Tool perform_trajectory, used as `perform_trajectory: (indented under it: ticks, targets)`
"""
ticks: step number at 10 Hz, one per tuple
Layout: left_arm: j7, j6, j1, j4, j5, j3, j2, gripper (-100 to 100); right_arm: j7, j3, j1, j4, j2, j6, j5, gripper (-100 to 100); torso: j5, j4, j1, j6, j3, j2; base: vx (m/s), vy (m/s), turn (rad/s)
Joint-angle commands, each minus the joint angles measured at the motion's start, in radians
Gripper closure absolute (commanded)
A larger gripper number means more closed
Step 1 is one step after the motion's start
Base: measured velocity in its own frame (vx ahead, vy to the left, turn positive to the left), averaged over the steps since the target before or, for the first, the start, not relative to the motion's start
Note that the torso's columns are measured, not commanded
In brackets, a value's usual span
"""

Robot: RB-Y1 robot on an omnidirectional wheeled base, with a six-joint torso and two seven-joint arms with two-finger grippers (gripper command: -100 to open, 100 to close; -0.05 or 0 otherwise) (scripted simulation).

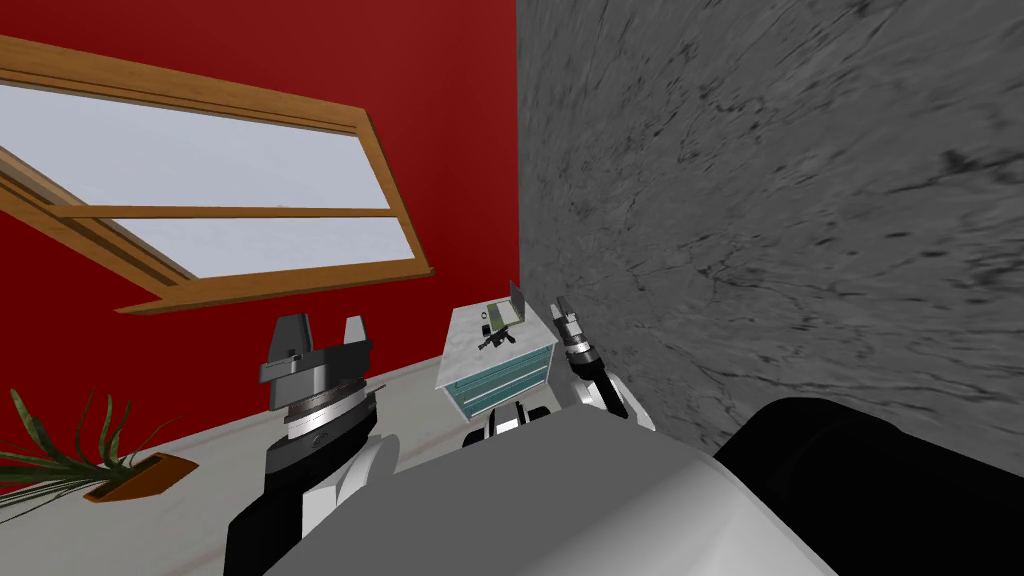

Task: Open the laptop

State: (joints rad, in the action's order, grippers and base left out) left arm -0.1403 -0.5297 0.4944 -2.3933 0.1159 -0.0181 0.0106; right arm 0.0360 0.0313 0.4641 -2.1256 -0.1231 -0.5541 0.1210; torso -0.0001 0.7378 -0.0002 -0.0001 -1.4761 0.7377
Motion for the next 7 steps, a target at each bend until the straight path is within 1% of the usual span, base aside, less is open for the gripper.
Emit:
perform_trajectory:
  ticks: [1,3,4,5,6,7]
  targets:
    - [0.0,0.0,0.0,0.0,0.0,0.0,0.0,0,-0.018,0.008,-0.014,0.023,-0.024,0.045,0.06,-100,0.0,0.0,0.0,0.0,0.0,0.0,-0.003,-0.016,0.035]
    - [0.0,0.0,0.0,0.0,0.0,0.0,0.0,0,-0.042,0.017,-0.041,0.071,-0.054,0.098,0.131,-100,0.0,0.0,0.001,0.0,0.0,0.0,-0.004,-0.015,0.094]
    - [0.0,0.0,0.0,0.0,0.0,0.0,0.0,0,-0.042,0.017,-0.041,0.071,-0.054,0.098,0.143,-100,0.0,0.0,0.0,0.0,0.0,0.0,-0.004,-0.015,0.036]
    - [0.0,0.0,0.0,0.0,0.0,0.0,0.0,0,-0.055,0.022,-0.056,0.096,-0.069,0.127,0.182,-100,0.0,0.0,0.0,0.0,0.0,0.0,-0.003,-0.015,0.08]
    - [0.0,0.0,0.0,0.0,0.0,0.0,0.0,0,-0.055,0.022,-0.056,0.096,-0.069,0.127,0.189,-100,0.0,0.0,0.0,0.0,0.0,0.0,-0.001,-0.014,0.039]
    - [0.0,0.0,0.0,0.0,0.0,0.0,0.0,0,-0.068,0.027,-0.071,0.123,-0.085,0.158,0.228,-100,0.0,0.0,0.0,0.0,0.0,0.0,-0.004,-0.013,0.074]
